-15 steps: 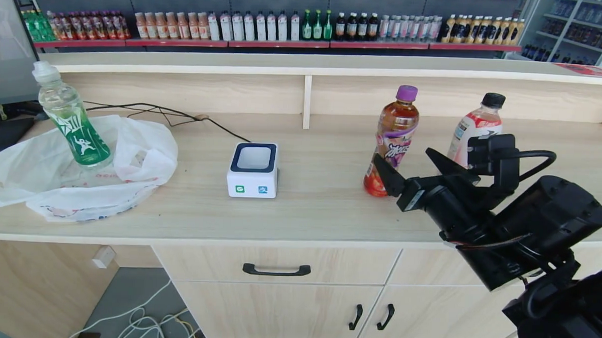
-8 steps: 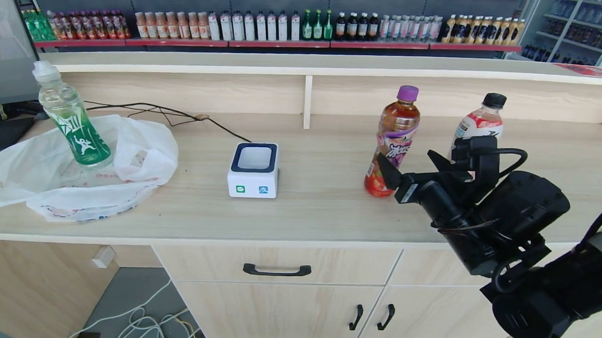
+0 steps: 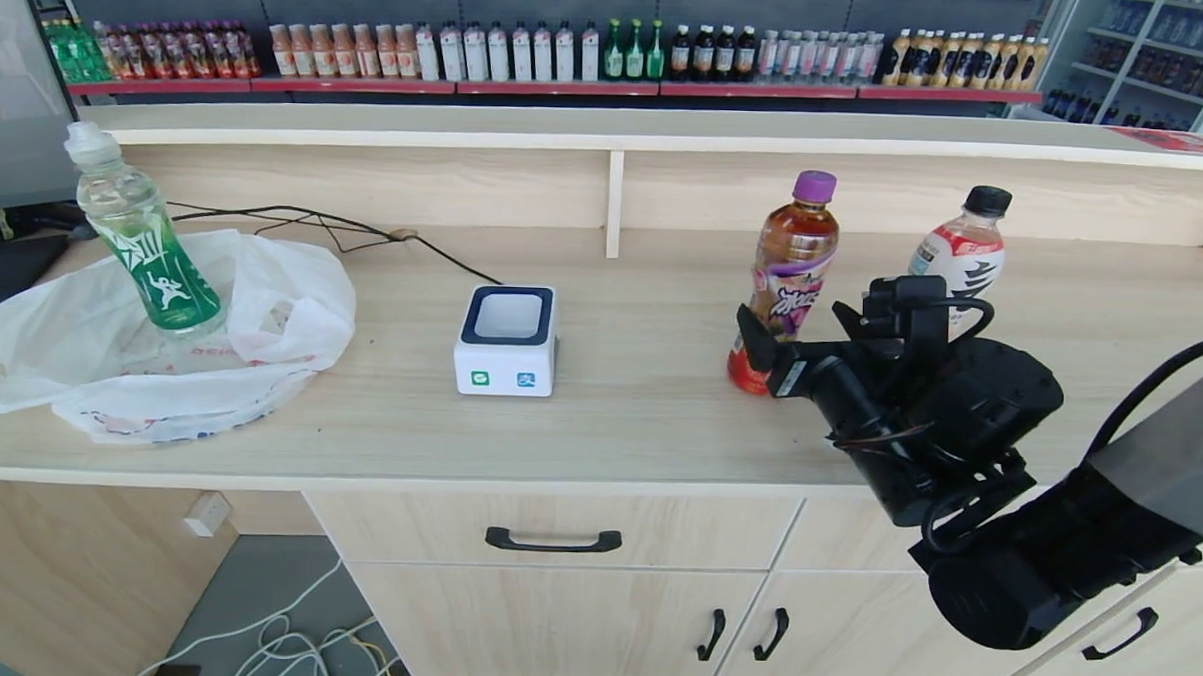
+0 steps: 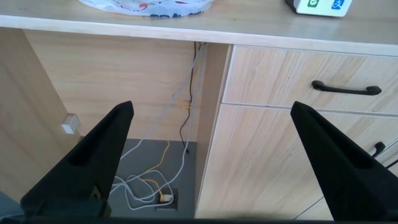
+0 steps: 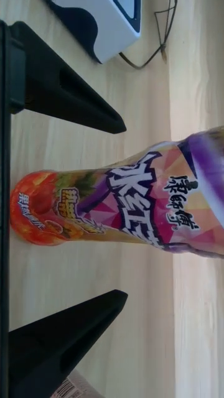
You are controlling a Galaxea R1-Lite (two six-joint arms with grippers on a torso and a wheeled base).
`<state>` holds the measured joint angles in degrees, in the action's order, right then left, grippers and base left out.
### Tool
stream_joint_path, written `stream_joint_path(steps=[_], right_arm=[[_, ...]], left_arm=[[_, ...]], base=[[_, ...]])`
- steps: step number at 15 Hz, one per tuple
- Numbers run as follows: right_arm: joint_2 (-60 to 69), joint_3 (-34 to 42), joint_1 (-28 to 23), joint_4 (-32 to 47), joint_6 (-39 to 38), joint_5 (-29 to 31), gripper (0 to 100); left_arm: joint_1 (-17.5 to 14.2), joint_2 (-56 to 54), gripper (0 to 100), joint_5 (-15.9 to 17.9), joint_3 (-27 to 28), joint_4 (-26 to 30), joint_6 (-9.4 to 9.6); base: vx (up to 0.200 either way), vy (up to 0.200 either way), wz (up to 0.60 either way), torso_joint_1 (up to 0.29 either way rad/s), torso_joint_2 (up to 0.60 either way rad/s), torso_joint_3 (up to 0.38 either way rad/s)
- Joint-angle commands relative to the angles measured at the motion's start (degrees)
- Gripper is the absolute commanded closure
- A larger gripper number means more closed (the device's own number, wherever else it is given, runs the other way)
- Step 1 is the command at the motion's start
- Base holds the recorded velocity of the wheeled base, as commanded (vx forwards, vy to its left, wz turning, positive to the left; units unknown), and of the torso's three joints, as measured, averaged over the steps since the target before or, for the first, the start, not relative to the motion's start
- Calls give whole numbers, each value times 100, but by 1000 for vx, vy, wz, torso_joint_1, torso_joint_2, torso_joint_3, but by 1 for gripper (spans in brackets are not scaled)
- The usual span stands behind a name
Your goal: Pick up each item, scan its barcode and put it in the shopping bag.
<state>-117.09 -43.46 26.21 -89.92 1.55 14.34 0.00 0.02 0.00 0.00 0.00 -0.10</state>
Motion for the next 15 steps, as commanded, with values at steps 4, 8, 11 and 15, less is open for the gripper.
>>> stream_joint_path(steps=[4,8,11,15], right_arm=[[-306,-435,-11,-8,3,-10,0],[-393,-673,-11,-8,3,-19,0],[-455,-769,-11,-8,3,-27,0],[-596,-1015,7,-8,-32,-36,0]], left_arm=[[0,-2,0,0,0,0,1],[0,-2,0,0,0,0,1],[0,-2,0,0,0,0,1],[0,-2,0,0,0,0,1]], base=[[0,0,0,0,0,0],[0,0,0,0,0,0],[0,0,0,0,0,0],[0,0,0,0,0,0]])
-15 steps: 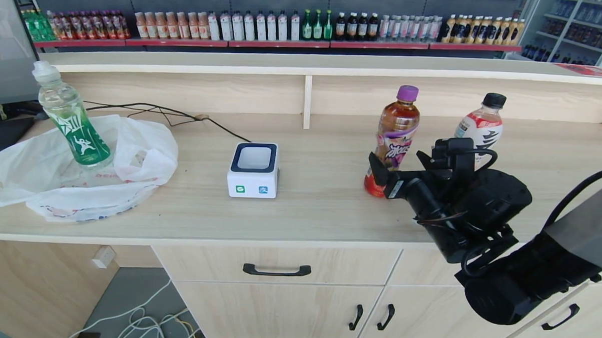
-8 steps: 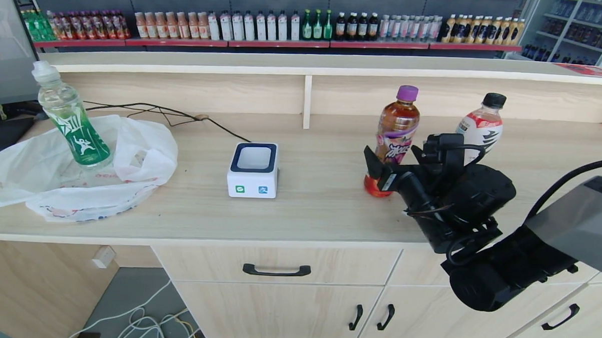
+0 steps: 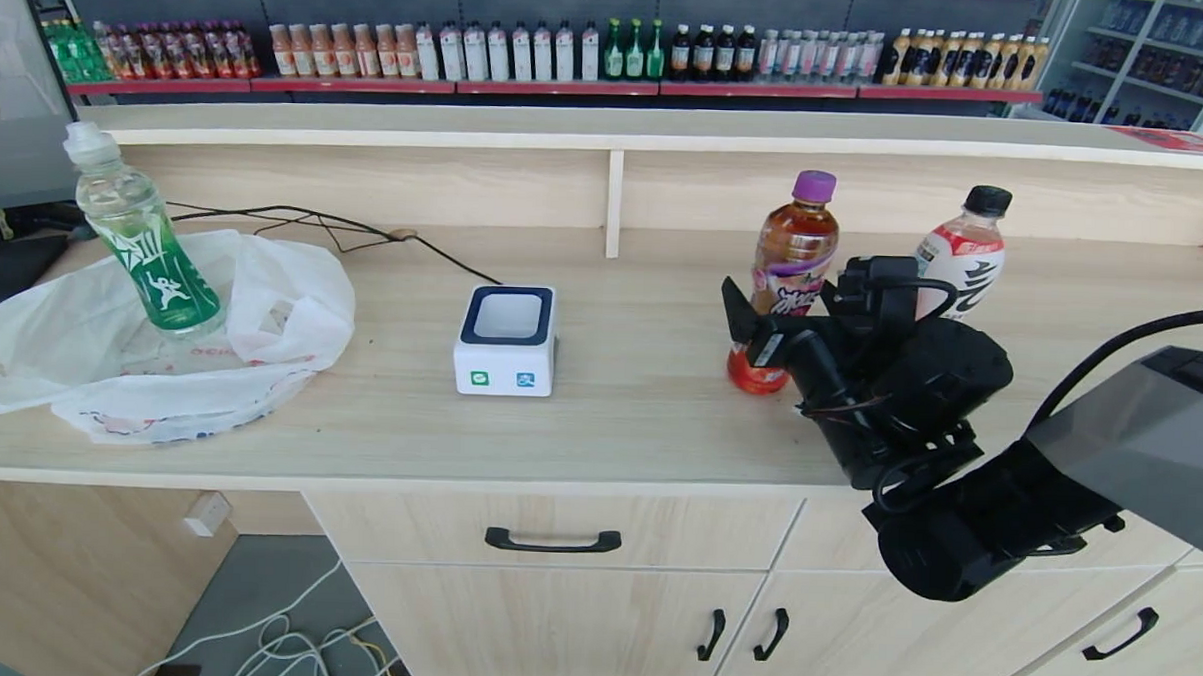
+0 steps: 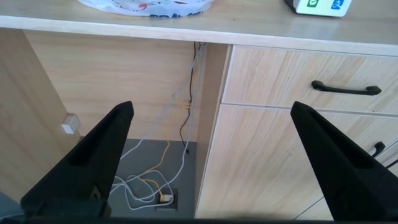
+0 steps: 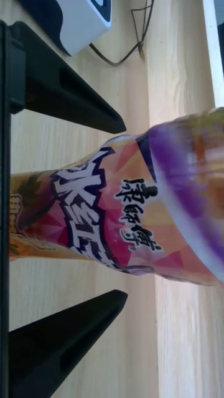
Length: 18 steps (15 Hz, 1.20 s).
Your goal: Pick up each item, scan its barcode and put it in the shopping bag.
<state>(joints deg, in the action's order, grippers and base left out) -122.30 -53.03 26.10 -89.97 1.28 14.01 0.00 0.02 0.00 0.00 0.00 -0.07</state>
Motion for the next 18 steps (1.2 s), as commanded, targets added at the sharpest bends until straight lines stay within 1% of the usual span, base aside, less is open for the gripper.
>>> stream_joint_path(steps=[1,5,18], right_arm=[[-93,-76,18,-3,4,-3,0],[-181,-102,9,-3,39,-205,0],[-268,-401,-26,-3,39,-223,0]], left_arm=[[0,-2,0,0,0,0,-1],[0,-2,0,0,0,0,-1],[0,-2,0,0,0,0,-1]], base=[[0,0,0,0,0,0],[0,0,0,0,0,0],[0,0,0,0,0,0]])
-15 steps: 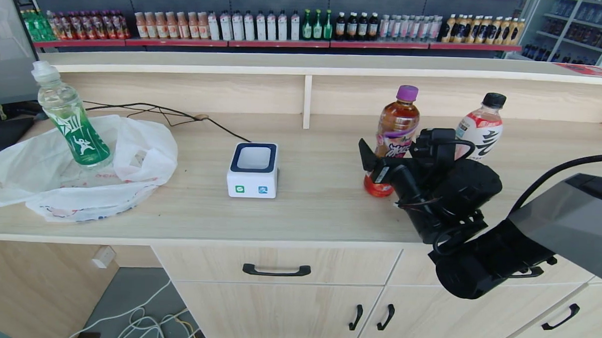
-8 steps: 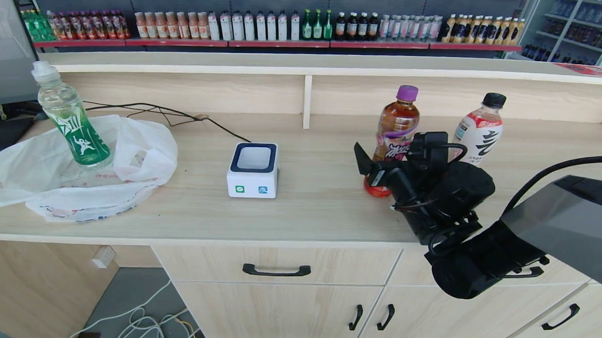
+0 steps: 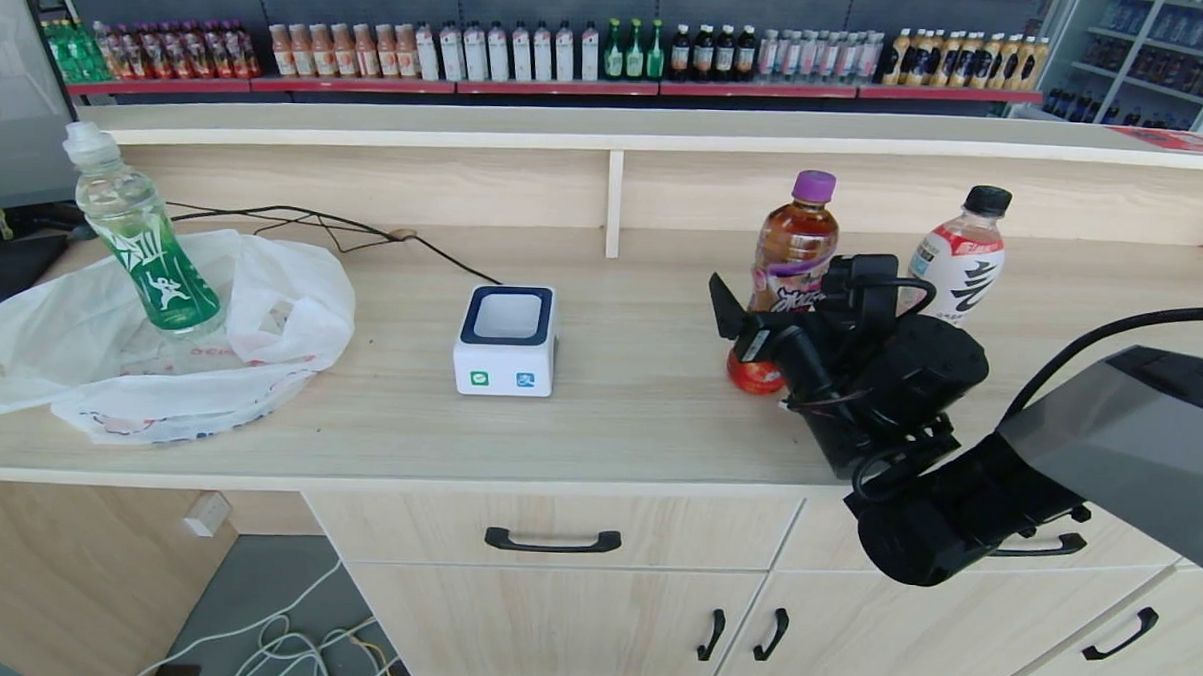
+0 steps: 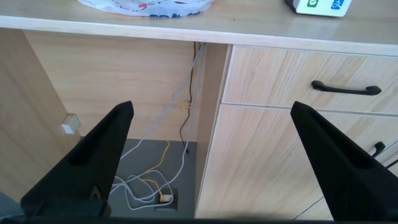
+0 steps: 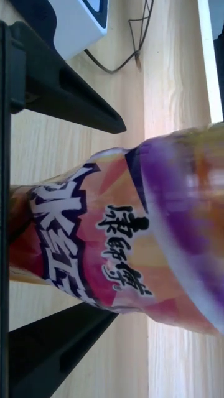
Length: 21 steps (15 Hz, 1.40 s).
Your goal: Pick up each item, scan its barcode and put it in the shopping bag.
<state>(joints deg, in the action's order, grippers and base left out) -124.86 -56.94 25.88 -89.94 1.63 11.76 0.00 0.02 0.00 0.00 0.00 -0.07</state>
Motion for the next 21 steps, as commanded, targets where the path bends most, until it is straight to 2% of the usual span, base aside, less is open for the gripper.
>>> stream_joint_path(steps=[1,2,3,11,15,21], right_arm=[[-12,-63,-30,-6,4,1,0],[-12,-142,-30,-6,4,1,0],[-12,-124,-30,-6,-5,1,100],[207,-1,-22,-6,-23,1,100],[532,307,128,-6,-14,10,100],[1754,1704,646,-6,4,19,100]], left_arm=[[0,-2,0,0,0,0,-1],[0,-2,0,0,0,0,-1],[0,-2,0,0,0,0,-1],[0,-2,0,0,0,0,-1],[0,-2,0,0,0,0,-1],[0,-2,0,0,0,0,-1]], base=[[0,0,0,0,0,0],[0,0,0,0,0,0],[0,0,0,0,0,0],[0,0,0,0,0,0],[0,0,0,0,0,0],[0,0,0,0,0,0]])
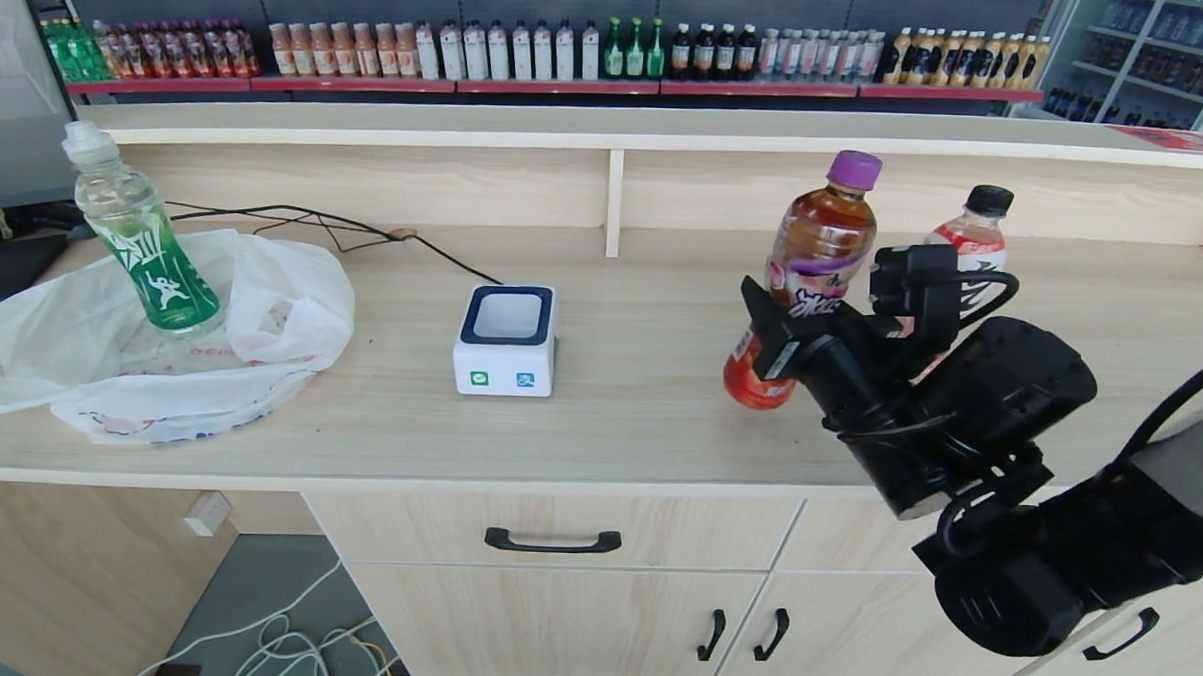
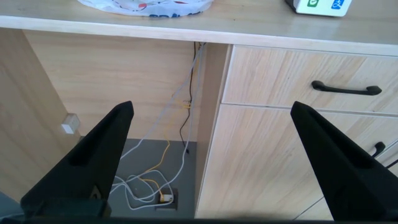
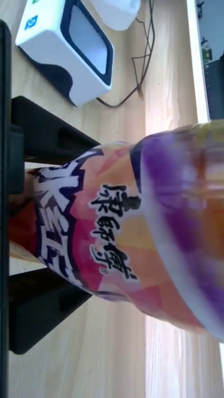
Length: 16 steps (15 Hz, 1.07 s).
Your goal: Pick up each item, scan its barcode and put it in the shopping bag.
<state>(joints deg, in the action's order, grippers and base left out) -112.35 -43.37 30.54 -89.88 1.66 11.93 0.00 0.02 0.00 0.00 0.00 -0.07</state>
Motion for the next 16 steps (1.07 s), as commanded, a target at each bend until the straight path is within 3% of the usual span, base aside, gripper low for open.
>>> stream_joint_path(steps=[1,9,16], right_arm=[[644,470,277,-12,1,11,100],[1400,1147,1016,-12,28,11,100],[2323,2131,998,-12,-60,19,100]], left_arm=[[0,-2,0,0,0,0,-1],[0,-2,0,0,0,0,-1],[0,-2,0,0,0,0,-1]], base=[[0,0,0,0,0,0],[0,0,0,0,0,0],[0,0,0,0,0,0]])
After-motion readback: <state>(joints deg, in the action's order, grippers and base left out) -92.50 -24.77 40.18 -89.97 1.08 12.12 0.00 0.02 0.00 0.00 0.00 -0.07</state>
